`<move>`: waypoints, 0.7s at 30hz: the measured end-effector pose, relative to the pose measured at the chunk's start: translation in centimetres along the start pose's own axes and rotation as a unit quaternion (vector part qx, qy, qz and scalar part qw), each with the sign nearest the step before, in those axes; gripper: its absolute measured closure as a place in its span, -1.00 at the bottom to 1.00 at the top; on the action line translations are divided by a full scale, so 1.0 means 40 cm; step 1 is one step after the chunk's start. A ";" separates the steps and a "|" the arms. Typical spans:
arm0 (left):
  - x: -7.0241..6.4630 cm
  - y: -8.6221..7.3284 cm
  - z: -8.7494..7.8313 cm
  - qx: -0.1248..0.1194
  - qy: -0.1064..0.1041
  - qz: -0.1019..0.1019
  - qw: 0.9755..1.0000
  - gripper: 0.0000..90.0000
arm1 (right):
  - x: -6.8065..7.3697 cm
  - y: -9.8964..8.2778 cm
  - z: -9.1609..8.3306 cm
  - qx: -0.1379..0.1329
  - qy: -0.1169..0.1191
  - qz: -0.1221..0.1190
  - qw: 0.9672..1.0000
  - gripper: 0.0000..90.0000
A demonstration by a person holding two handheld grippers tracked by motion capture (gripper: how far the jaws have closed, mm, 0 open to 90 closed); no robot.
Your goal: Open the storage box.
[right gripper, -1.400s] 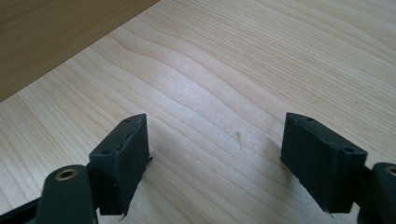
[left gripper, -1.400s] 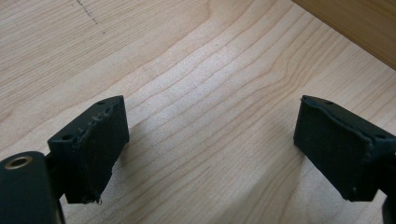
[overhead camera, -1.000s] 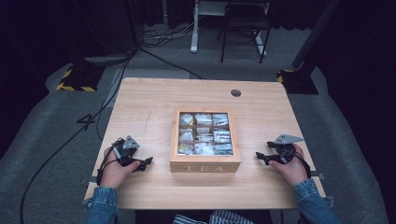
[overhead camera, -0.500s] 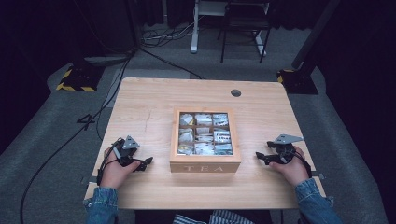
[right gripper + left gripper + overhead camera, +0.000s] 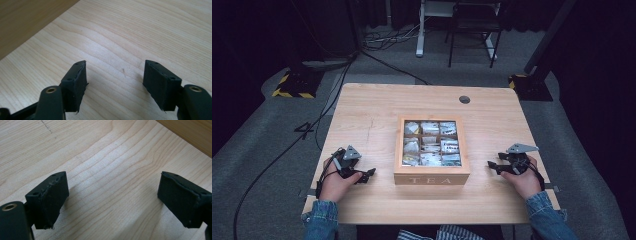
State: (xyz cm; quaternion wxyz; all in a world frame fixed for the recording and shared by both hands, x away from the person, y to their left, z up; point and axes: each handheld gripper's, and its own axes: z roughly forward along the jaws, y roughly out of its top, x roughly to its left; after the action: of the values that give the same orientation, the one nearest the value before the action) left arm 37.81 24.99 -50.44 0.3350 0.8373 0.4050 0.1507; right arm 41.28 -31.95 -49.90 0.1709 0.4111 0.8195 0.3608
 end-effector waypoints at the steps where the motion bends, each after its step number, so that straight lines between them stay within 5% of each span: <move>1: 0.000 0.000 0.000 0.000 0.000 0.000 1.000 -0.76 | -0.001 0.001 -0.002 -0.005 0.002 0.003 1.000 -0.22; 12: 0.000 0.000 0.000 0.000 0.001 0.000 1.000 -0.76 | 0.048 0.042 -0.044 -0.032 0.042 -0.050 0.997 -0.26; 21: 0.000 0.000 0.000 0.000 0.000 0.000 1.000 -0.76 | 0.123 0.082 -0.078 -0.041 0.103 -0.087 0.990 -0.18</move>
State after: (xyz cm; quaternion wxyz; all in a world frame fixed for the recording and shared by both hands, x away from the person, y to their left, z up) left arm 37.81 24.99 -50.44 0.3351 0.8372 0.4050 0.1506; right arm 38.31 -28.14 -45.28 0.1335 0.2913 0.8498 0.4185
